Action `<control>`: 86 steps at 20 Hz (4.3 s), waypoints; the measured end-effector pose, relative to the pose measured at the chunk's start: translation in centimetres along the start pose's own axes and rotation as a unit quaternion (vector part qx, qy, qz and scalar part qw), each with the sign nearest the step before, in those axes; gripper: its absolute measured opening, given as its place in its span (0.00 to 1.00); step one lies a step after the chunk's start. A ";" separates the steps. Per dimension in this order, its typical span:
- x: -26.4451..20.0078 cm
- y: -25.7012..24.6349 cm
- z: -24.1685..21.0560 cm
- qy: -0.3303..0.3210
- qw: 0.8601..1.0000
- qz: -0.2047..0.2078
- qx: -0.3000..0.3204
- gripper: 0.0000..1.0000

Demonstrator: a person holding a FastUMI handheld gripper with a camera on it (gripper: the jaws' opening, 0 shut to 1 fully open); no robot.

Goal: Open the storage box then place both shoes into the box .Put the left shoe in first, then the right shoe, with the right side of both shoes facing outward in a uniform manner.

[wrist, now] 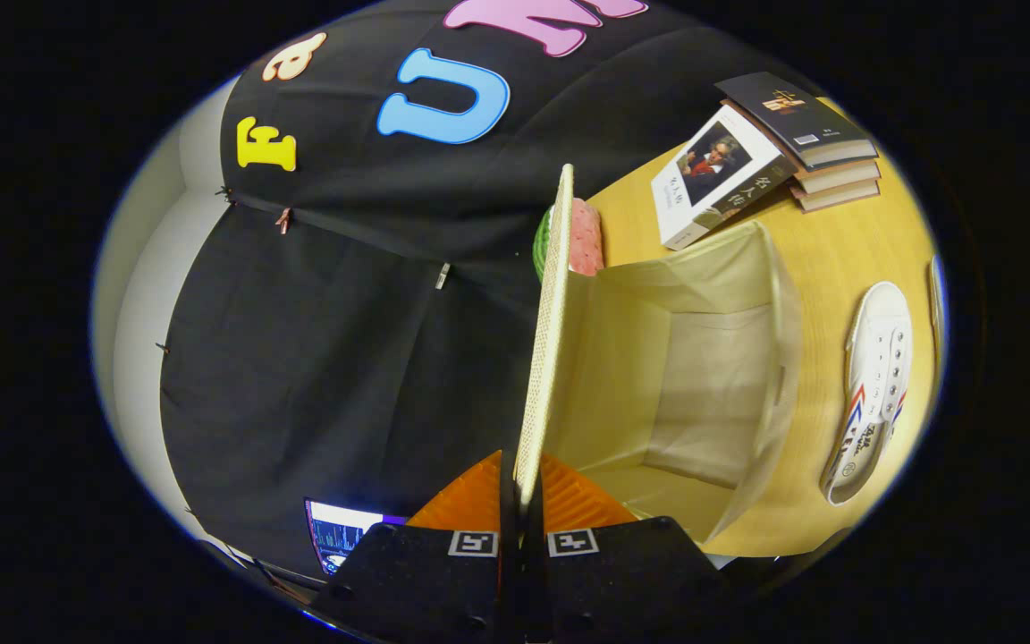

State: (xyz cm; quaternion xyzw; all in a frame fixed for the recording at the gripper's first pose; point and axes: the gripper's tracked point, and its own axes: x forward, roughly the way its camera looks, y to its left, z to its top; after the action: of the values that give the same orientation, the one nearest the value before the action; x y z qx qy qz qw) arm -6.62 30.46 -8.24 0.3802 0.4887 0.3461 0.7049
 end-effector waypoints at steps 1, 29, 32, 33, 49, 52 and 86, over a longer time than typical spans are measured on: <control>0.8 1.2 0.0 0.002 1.000 0.008 -0.002 0.06; 13.9 5.8 -0.1 -0.026 0.982 -0.098 -0.159 0.98; 10.3 5.0 1.7 -0.070 0.970 -0.121 -0.200 0.98; 8.9 4.7 2.5 -0.090 0.964 -0.132 -0.215 0.98; -13.8 -12.7 7.9 -0.211 0.894 -0.339 -0.203 0.98; -16.5 -17.7 6.8 -0.204 0.880 -0.384 -0.188 0.98; -8.5 -36.9 -0.3 0.009 0.929 -0.369 -0.023 0.34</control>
State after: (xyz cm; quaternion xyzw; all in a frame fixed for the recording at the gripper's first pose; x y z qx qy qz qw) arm -5.01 5.86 -36.96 0.1538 0.5925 0.0765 0.7871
